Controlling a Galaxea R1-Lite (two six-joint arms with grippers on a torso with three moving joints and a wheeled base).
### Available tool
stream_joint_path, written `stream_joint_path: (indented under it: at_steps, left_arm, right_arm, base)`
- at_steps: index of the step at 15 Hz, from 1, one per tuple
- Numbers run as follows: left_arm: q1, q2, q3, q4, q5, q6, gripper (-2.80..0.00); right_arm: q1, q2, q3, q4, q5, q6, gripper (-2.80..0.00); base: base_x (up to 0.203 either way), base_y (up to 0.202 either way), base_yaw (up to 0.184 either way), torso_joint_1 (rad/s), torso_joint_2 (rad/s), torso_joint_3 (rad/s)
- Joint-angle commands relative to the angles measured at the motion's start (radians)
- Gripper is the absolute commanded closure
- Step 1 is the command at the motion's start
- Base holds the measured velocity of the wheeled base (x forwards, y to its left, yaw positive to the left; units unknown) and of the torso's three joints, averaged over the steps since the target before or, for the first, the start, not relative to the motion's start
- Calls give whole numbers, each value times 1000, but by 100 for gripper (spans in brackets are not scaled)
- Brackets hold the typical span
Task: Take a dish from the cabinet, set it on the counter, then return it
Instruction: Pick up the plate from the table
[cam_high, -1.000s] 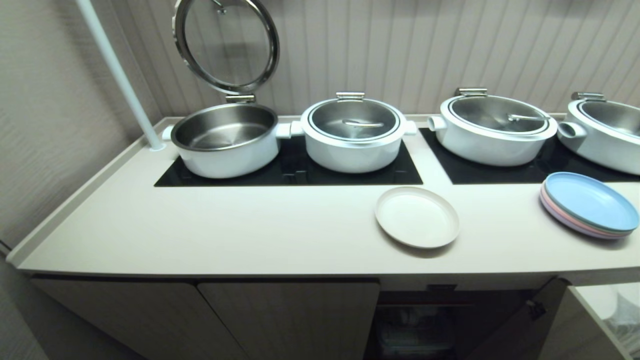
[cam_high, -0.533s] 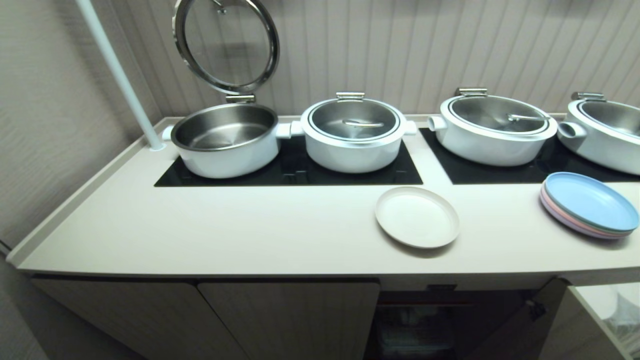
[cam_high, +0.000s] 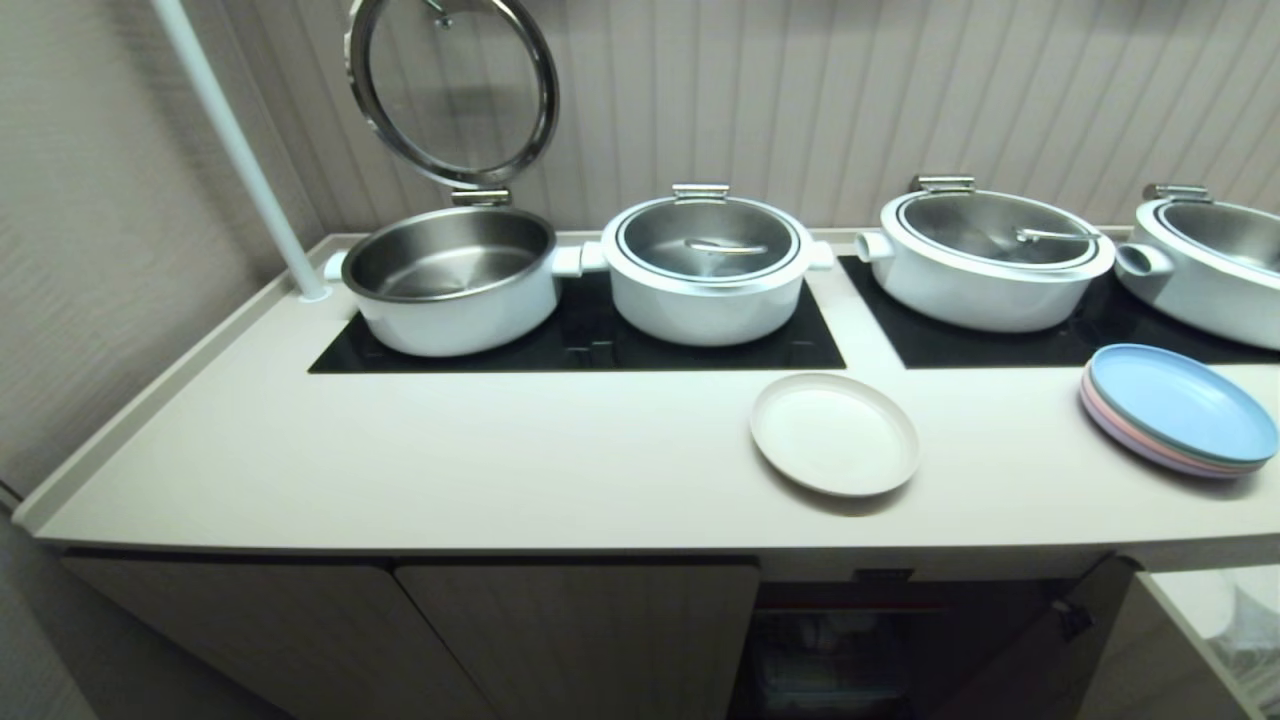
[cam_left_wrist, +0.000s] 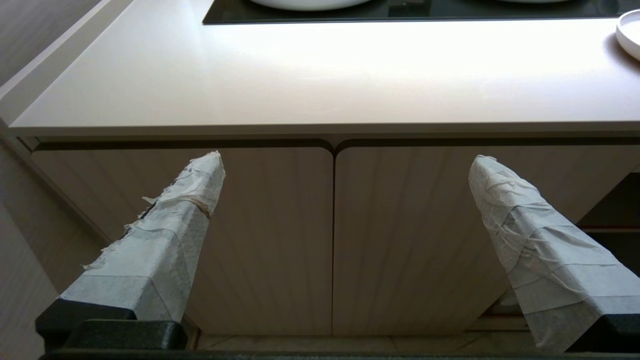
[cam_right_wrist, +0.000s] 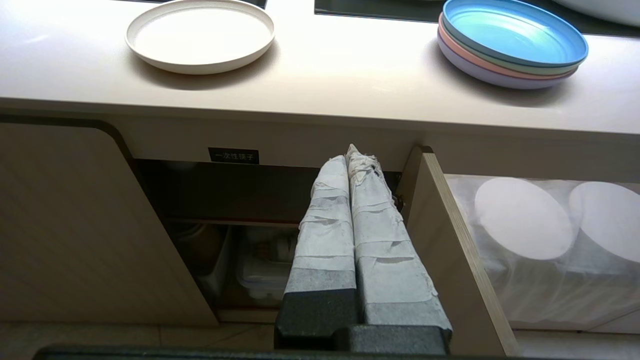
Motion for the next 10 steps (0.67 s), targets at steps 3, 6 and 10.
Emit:
stream_joint_path:
  at_steps: [3,6,10]
  left_arm:
    - [0,0,0,0,1,0,-280]
    - [0,0,0,0,1,0,-280]
    - [0,0,0,0,-1,0,-280]
  right_arm:
    - [0,2,0,0,11,1,0]
    - [0,2,-11,-16,62,-36,0]
    - [0,19,-143,74,66,-40,0]
  base:
    - [0,0,0,0,0,0]
    - [0,0,0,0,0,0]
    - [0,0,0,0,0,0]
